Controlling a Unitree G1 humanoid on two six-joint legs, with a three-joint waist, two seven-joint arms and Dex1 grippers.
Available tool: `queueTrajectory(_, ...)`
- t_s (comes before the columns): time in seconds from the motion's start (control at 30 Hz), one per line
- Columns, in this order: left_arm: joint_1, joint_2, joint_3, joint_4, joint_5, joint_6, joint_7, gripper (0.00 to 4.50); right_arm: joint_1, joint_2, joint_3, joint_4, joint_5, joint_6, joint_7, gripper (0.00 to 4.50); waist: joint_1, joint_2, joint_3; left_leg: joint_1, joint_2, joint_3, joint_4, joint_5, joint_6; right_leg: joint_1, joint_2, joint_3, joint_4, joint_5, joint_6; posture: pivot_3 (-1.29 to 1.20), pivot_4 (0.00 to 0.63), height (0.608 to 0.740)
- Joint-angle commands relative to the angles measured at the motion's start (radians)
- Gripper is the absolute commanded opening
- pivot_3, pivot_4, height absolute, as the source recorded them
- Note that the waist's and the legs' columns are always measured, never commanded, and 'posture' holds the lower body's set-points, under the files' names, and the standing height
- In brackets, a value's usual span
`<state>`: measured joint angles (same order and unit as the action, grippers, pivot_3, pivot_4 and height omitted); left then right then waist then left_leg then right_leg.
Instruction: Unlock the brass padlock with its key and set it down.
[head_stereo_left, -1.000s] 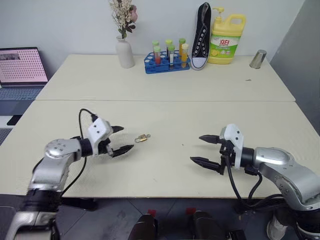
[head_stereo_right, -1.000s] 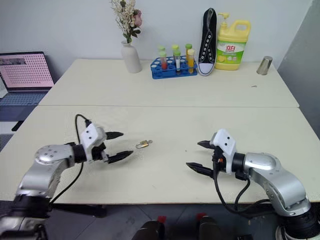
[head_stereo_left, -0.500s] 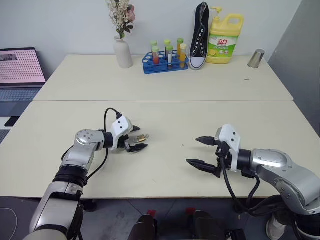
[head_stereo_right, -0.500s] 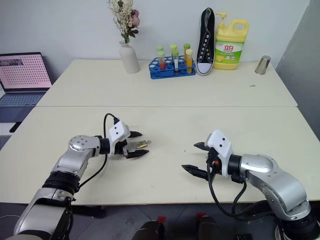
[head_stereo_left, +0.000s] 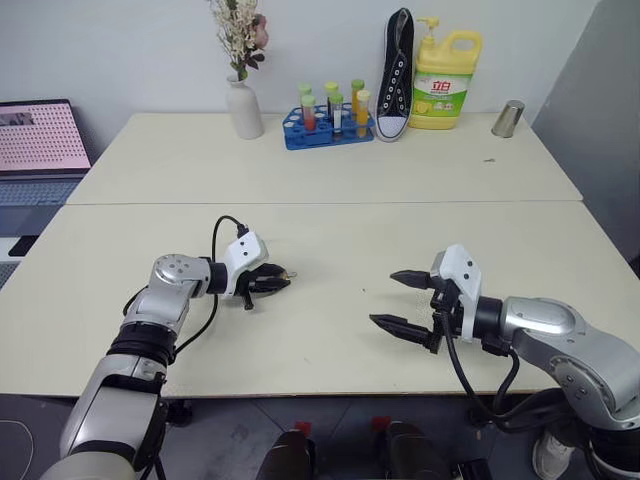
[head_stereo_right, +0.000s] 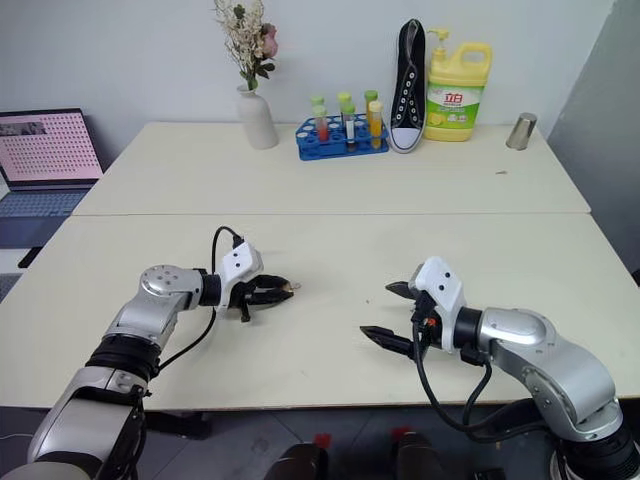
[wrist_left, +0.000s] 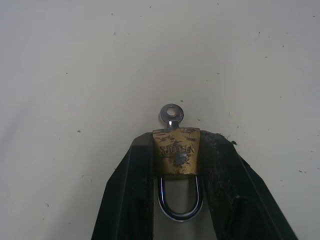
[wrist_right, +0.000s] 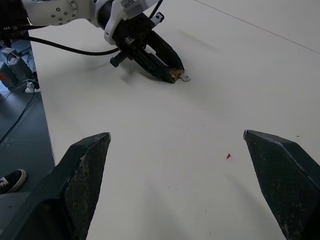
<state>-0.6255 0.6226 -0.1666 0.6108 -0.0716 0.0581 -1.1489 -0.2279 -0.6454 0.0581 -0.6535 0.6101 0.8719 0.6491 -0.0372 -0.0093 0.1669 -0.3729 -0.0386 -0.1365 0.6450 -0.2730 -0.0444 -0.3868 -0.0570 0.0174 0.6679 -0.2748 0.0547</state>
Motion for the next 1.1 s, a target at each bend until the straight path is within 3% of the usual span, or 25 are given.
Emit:
queueTrajectory(0.03, 0.092, 0.044, -0.028, -0.084, 0.024, 0.023, -0.046, 0.96, -0.013, -0.006, -0.028, -0.028, 0.012, -0.014, -0.004, 4.5, -0.007, 0.0, 0.0, 0.0, 0.0, 0.0, 0.0, 0.0, 0.0, 0.0, 0.0, 0.0, 0.0, 0.0, 0.0, 0.0, 0.15, 0.74)
queueTrajectory(0.17, 0.16, 0.033, -0.035, -0.321, -0.007, -0.076, -0.062, 0.96, 0.018, -0.03, -0.036, -0.038, -0.023, -0.062, 0.006, 4.5, -0.013, 0.0, 0.0, 0.0, 0.0, 0.0, -0.001, 0.0, 0.0, -0.001, 0.0, 0.002, 0.001, 0.0, -0.001, 0.0, 0.15, 0.74)
queueTrajectory(0.27, 0.153, -0.053, -0.053, -0.5, -0.014, -0.305, -0.017, 0.96, 0.069, -0.033, -0.073, -0.046, -0.025, -0.131, 0.024, 4.5, 0.014, -0.001, 0.001, -0.004, 0.0, -0.001, 0.0, 0.0, 0.0, -0.002, -0.002, 0.0, -0.003, 0.0, 0.0, 0.0, 0.15, 0.74)
queueTrajectory(0.4, 0.134, -0.086, -0.074, -0.499, 0.055, -0.503, 0.037, 0.96, 0.092, -0.053, -0.089, -0.046, -0.021, -0.144, 0.041, 4.5, 0.031, -0.002, 0.001, -0.008, -0.002, -0.001, 0.002, 0.0, -0.001, -0.003, -0.004, 0.0, -0.005, 0.001, 0.001, 0.0, 0.15, 0.74)
queueTrajectory(0.63, 0.064, -0.099, -0.088, -0.38, 0.321, -1.033, 0.283, 0.96, 0.074, -0.028, -0.156, -0.052, 0.202, 0.002, 0.017, 4.5, 0.023, -0.001, 0.001, -0.006, -0.002, 0.0, 0.001, 0.0, 0.0, -0.003, -0.003, 0.0, -0.005, 0.001, 0.001, 0.0, 0.15, 0.74)
queueTrajectory(0.83, 0.07, -0.081, -0.091, -0.32, 0.34, -1.137, 0.393, 0.96, 0.024, 0.031, -0.13, -0.011, 0.248, 0.036, -0.041, 4.5, 0.014, -0.001, 0.001, -0.007, -0.002, 0.0, 0.001, 0.0, 0.0, -0.002, -0.003, -0.001, -0.004, 0.001, 0.001, 0.0, 0.15, 0.74)
queueTrajectory(1.1, 0.059, -0.054, -0.108, -0.3, 0.358, -1.145, 0.449, 0.96, -0.031, 0.041, -0.065, 0.046, 0.241, 0.041, -0.042, 4.5, 0.009, -0.001, 0.001, -0.006, -0.002, -0.001, 0.001, 0.0, 0.0, -0.002, -0.003, -0.001, -0.004, 0.001, 0.001, 0.0, 0.15, 0.74)
